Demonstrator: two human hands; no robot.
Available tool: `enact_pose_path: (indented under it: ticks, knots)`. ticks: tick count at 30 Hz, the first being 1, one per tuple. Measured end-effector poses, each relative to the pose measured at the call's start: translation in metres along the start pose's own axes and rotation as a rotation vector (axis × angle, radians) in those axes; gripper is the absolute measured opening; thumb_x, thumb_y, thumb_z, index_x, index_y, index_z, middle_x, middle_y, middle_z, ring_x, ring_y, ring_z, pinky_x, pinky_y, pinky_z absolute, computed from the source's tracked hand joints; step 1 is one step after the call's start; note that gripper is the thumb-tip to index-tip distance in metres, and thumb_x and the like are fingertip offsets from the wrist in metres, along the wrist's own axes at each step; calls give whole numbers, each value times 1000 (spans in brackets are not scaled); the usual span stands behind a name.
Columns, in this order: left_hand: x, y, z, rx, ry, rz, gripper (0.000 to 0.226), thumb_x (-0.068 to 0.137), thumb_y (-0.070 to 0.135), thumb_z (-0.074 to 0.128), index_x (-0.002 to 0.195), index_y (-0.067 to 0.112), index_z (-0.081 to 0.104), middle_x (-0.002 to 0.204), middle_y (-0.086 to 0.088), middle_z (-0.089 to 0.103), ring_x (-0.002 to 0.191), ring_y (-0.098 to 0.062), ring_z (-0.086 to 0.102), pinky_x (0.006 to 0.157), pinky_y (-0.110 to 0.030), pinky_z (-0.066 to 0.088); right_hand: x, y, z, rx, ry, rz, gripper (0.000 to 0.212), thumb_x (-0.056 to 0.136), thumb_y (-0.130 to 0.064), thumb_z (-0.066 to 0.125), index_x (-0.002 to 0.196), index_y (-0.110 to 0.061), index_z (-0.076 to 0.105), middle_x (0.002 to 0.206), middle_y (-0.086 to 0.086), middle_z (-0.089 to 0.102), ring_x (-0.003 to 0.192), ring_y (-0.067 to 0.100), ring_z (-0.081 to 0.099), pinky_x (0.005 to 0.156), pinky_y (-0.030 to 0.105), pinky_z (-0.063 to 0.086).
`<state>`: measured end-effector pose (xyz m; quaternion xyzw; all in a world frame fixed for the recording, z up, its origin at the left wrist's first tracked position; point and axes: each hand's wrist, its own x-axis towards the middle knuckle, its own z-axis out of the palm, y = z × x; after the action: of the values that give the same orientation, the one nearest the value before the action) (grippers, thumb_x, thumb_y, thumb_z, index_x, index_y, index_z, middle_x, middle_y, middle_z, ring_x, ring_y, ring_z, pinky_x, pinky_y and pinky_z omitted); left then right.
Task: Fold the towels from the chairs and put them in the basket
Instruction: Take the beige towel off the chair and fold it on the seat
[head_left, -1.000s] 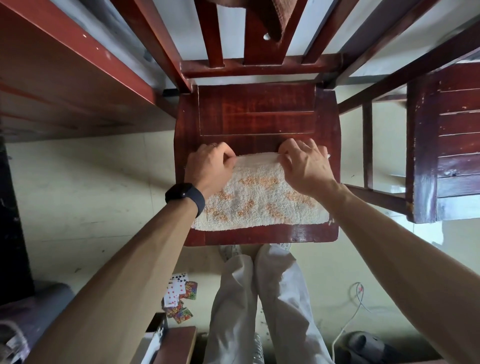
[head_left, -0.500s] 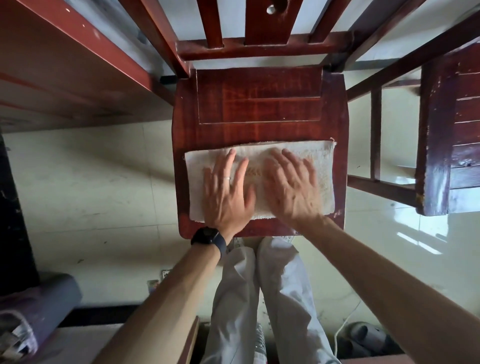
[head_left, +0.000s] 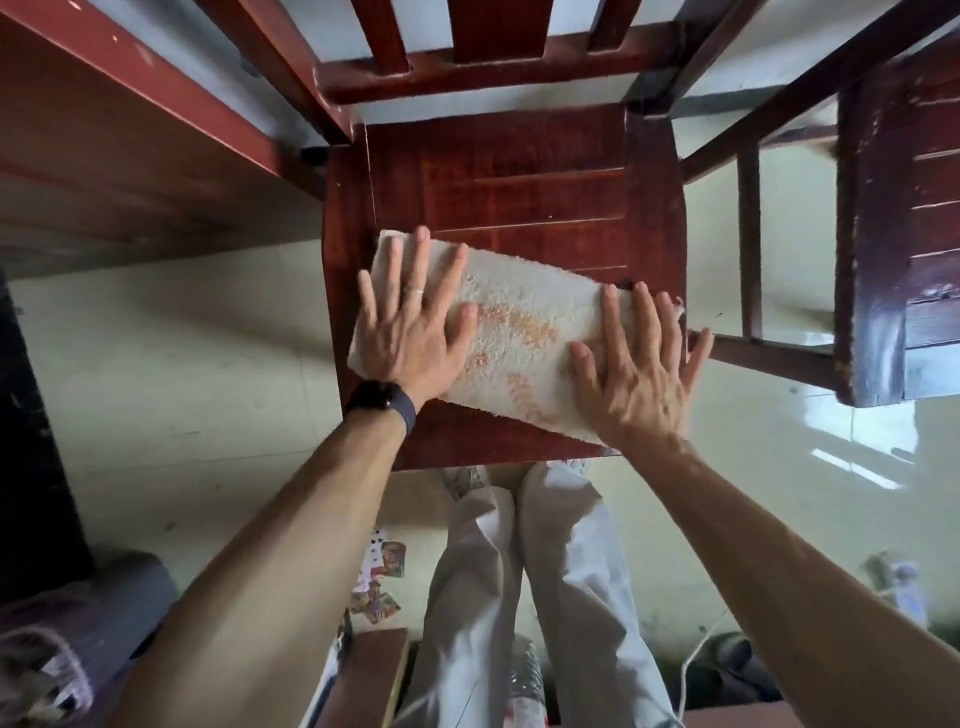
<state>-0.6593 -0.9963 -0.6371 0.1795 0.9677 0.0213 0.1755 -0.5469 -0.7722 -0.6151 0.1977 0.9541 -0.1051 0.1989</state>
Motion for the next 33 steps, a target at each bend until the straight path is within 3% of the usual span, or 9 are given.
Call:
enact_pose_path:
  ticks: [4,7,10,13,17,21,26,30,33]
  knots:
    - [63,6,-37,196,-28,392,60,98,49,35,154,47,14,167,0,4,154,-23,-2,119,-58,-5,-65,3,11,25,-66,63,74,98,-63,35,160,-30,12,164,5,21,151,28,18,120,63,8]
    - [74,40,-48,186,-52,409,63,96,29,47,151,48,24,167,-1,6,154,-23,0,118,-57,-9,-92,-14,15,-10,-116,56,74,95,-63,41,158,-26,25,157,7,33,144,28,31,117,60,21]
    - [53,66,-44,53,-45,243,77,90,12,54,152,46,25,167,-2,5,154,-23,0,119,-56,-5,-92,-31,5,35,-129,100,70,94,-60,42,153,-24,33,151,7,40,136,29,39,112,54,32]
    - [3,66,-38,-97,38,85,72,90,19,52,154,42,26,166,-4,11,153,-28,9,119,-61,10,-83,-32,-6,182,-160,158,58,93,-52,48,144,-24,43,142,6,46,128,31,45,104,49,39]
    - [-86,70,-28,-316,106,-315,64,84,33,56,145,24,43,146,-12,43,128,-34,46,99,-49,42,-65,-21,-23,525,-218,310,36,93,-33,57,121,-12,49,116,9,51,107,35,54,85,39,41]
    - [-122,80,-12,-730,-161,-826,42,84,41,66,113,11,59,112,-15,59,104,-37,57,85,-42,50,-43,-13,-29,623,-323,549,38,91,-42,60,108,-14,42,108,8,56,104,32,54,82,35,39]
    - [-128,78,-14,-1021,-219,-968,29,86,37,67,100,12,62,95,-5,69,94,-29,63,74,-31,44,-39,-7,-35,625,-459,545,25,86,-42,65,96,-21,74,84,1,69,85,23,63,69,30,48]
    - [-137,72,-21,-1310,-243,-1057,32,81,36,77,94,17,56,89,-2,64,79,-21,63,78,-37,56,-55,1,-33,822,-458,597,18,85,-35,71,96,-21,70,96,3,69,79,16,62,70,36,58]
    - [-155,67,-30,-1419,-291,-1058,44,82,31,80,107,7,53,94,-10,65,64,-15,63,50,-21,49,-81,6,-38,859,-502,632,23,91,-29,71,105,-14,60,89,5,65,70,16,63,64,35,61]
